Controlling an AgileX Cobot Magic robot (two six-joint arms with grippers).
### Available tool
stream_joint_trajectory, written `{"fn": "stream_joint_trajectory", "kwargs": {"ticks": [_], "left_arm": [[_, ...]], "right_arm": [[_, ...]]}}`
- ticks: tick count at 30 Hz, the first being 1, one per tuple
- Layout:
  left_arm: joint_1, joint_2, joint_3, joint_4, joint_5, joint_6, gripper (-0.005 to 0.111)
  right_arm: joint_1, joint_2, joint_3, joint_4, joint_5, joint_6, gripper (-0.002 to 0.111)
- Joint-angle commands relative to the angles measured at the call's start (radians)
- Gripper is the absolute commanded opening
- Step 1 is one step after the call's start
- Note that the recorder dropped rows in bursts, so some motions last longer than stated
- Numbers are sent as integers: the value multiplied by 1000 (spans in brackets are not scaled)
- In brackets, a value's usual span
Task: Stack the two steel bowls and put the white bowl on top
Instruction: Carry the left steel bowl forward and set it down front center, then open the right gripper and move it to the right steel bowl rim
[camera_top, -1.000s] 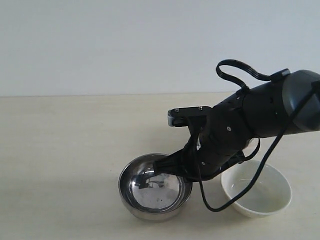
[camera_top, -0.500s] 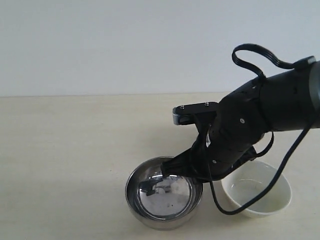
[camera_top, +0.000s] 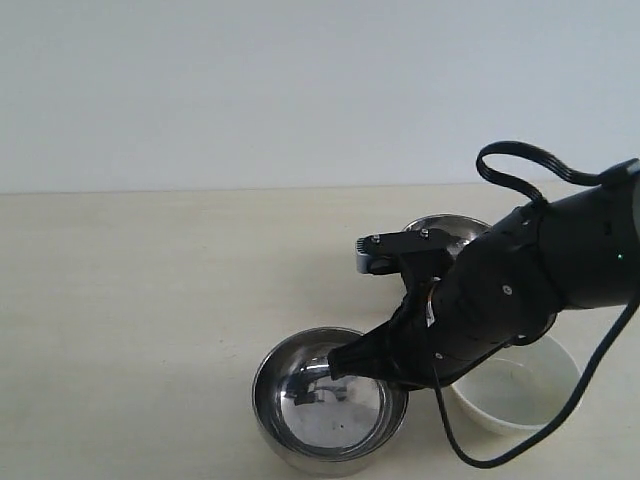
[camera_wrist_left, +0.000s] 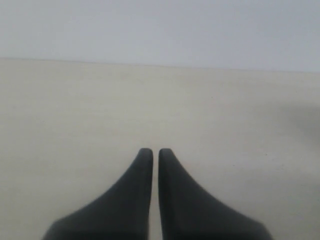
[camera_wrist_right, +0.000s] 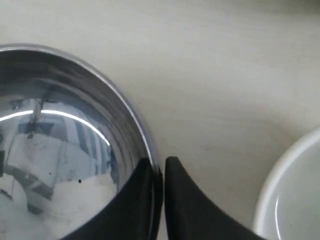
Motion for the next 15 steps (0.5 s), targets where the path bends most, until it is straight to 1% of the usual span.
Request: {"fn": "stream_joint_trajectory", "kwargs": {"ticks": [1, 3, 4, 5, 10, 12, 13, 15], "left_arm": [[-5, -3, 3, 0, -7, -5, 4], [-5, -3, 3, 0, -7, -5, 4], [-5, -3, 3, 0, -7, -5, 4], [-5, -3, 3, 0, -7, -5, 4], [-5, -3, 3, 0, -7, -5, 4], [-5, -3, 3, 0, -7, -5, 4], [-5, -3, 3, 0, -7, -5, 4], [-5, -3, 3, 0, -7, -5, 4]], "right_arm": [[-1, -13, -3, -4, -5, 1, 45], [-1, -25, -28, -4, -11, -2, 81], [-1, -36, -41, -4, -5, -12, 89], [-1, -52, -69, -21, 12, -15, 92], [-1, -101, -162, -78, 124, 0, 91], [-1, -115, -193, -159, 181, 50, 91], [-1, -122, -215, -250, 227, 116, 91], [-1, -124, -238, -375, 296, 225, 91]]}}
